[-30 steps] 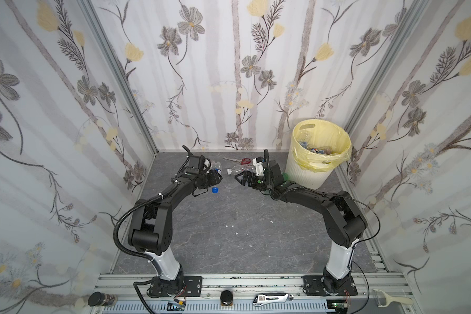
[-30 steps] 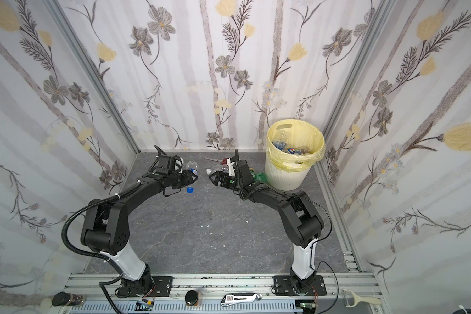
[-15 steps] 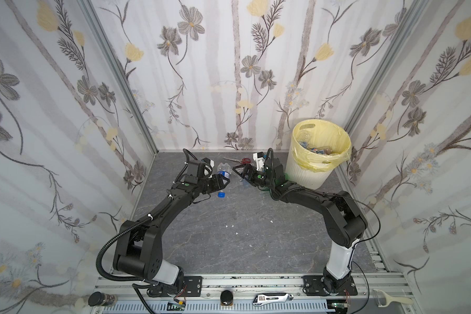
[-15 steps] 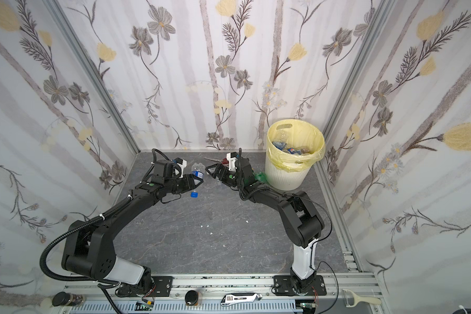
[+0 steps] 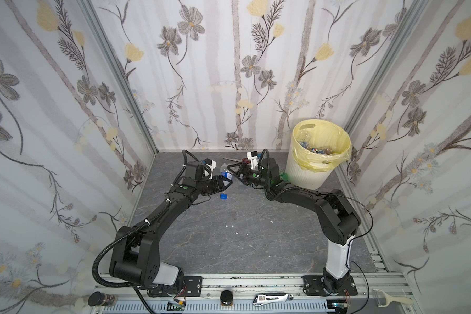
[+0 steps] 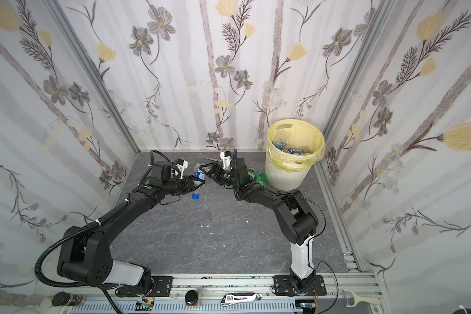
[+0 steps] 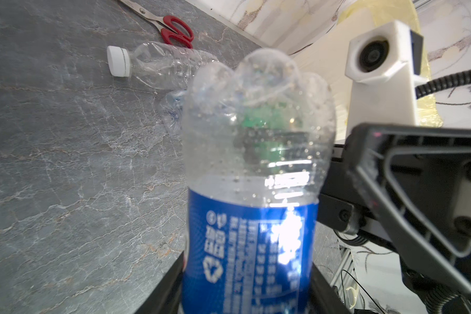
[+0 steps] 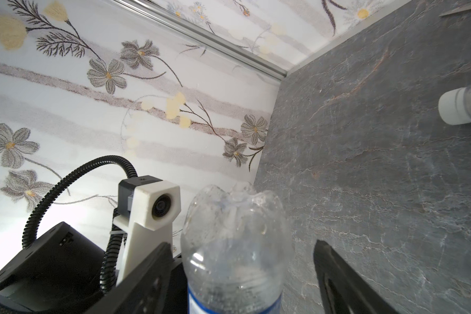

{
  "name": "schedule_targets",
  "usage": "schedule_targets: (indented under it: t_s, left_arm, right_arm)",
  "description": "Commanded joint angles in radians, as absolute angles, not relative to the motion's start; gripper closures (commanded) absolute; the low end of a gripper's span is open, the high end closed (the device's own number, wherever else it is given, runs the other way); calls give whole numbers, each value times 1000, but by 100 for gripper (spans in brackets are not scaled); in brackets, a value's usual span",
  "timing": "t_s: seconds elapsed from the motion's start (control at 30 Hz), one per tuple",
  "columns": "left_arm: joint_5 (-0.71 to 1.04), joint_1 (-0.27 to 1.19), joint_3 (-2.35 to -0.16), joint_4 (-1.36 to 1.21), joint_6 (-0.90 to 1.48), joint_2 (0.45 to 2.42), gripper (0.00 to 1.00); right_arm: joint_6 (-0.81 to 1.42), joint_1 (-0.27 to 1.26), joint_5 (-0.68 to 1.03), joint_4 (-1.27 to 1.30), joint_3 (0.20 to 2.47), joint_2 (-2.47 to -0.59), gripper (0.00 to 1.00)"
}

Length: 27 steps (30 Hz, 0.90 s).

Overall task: Throw the plastic bottles in the bin
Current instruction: 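Grasp the bottle's bottom end with the right gripper beside the left gripper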

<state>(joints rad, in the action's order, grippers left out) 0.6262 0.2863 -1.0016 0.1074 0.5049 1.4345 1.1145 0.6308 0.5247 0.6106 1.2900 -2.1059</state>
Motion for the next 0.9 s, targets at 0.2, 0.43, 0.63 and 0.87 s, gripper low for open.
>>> schedule_targets:
  t_s: [0.2,0.43,0.63,0.87]
  left_arm:
    - [687,291,-1011,54,514,1452,47]
    - [683,291,-1006,36,519,1462,46]
    - [683,292,-1009,26,523,1492,46]
    - [683,291,-1020,18,526,1505,46]
  right_arm:
    - [1154,630,534,657,1330,-2131,26]
    - [1169,628,546,671,1336,-2165,31]
    - [1184,626,563,686,1333,-2179,32]
    - [1187,623,578,678,1352,-2193,29]
